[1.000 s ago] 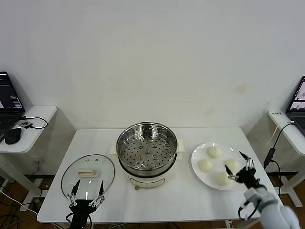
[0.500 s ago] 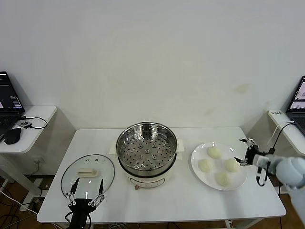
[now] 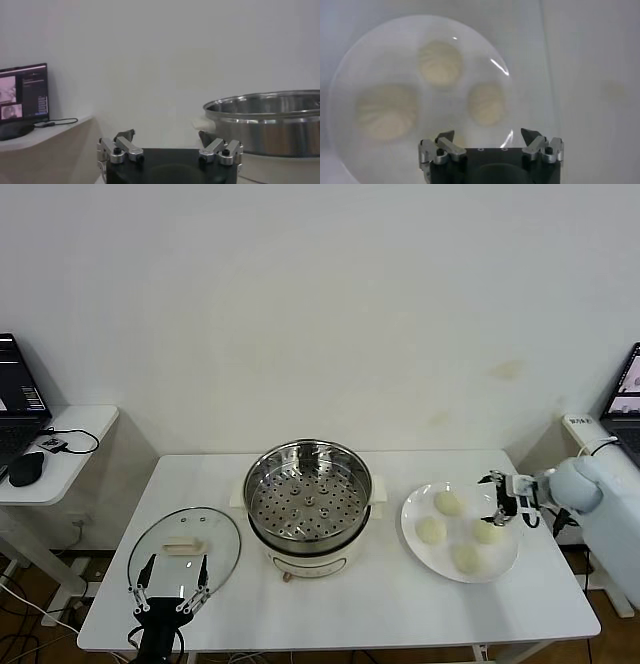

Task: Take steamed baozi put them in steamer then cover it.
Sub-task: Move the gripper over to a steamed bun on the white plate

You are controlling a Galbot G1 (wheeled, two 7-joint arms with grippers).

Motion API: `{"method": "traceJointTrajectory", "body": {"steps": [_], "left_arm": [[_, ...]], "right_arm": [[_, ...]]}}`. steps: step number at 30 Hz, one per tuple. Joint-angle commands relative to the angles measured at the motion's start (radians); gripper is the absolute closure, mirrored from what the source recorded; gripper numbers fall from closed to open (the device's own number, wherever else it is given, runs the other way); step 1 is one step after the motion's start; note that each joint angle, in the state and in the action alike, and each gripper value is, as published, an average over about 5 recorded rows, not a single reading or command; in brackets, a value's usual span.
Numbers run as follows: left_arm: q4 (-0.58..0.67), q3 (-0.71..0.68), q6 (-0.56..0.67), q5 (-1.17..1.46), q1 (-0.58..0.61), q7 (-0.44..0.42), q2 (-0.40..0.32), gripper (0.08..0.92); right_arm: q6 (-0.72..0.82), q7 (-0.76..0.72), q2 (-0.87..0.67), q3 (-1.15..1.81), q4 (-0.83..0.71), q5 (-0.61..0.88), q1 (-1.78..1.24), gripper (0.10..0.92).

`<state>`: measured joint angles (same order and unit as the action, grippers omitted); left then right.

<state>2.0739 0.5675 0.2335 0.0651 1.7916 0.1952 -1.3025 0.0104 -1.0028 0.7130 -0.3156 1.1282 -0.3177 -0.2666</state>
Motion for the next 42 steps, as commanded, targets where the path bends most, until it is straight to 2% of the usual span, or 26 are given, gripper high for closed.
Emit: {"method": "traceJointTrajectory", "body": {"steps": [1,10,24,30,37,42], "left_arm": [[-0.004,0.002,0.003,-0.001,0.000,0.002,0.000,0.177],[-0.009,0.012,0.006,0.005,-0.001,0.002,0.001,0.177],[-0.007,0.012,0.016,0.007,0.002,0.007,-0.001,0.177],[-0.004,0.015,0.019,0.007,0.003,0.008,0.000,0.177],[-0.003,0.014,0.022,0.008,0.003,0.007,-0.004,0.177],[0.004,0.008,0.020,0.007,-0.002,0.005,-0.007,0.177]], "right_arm": [[-0.021,-0.055,0.071,-0.211,-0.146,0.002,0.184,0.203],[-0.039,-0.048,0.160,-0.248,-0.253,-0.049,0.214,0.203],[-0.055,-0.007,0.215,-0.237,-0.317,-0.082,0.188,0.218],[-0.054,0.002,0.238,-0.235,-0.336,-0.091,0.185,0.270],[-0.058,0.006,0.253,-0.232,-0.358,-0.103,0.186,0.417],[-0.061,0.006,0.250,-0.232,-0.357,-0.104,0.188,0.431]]}}
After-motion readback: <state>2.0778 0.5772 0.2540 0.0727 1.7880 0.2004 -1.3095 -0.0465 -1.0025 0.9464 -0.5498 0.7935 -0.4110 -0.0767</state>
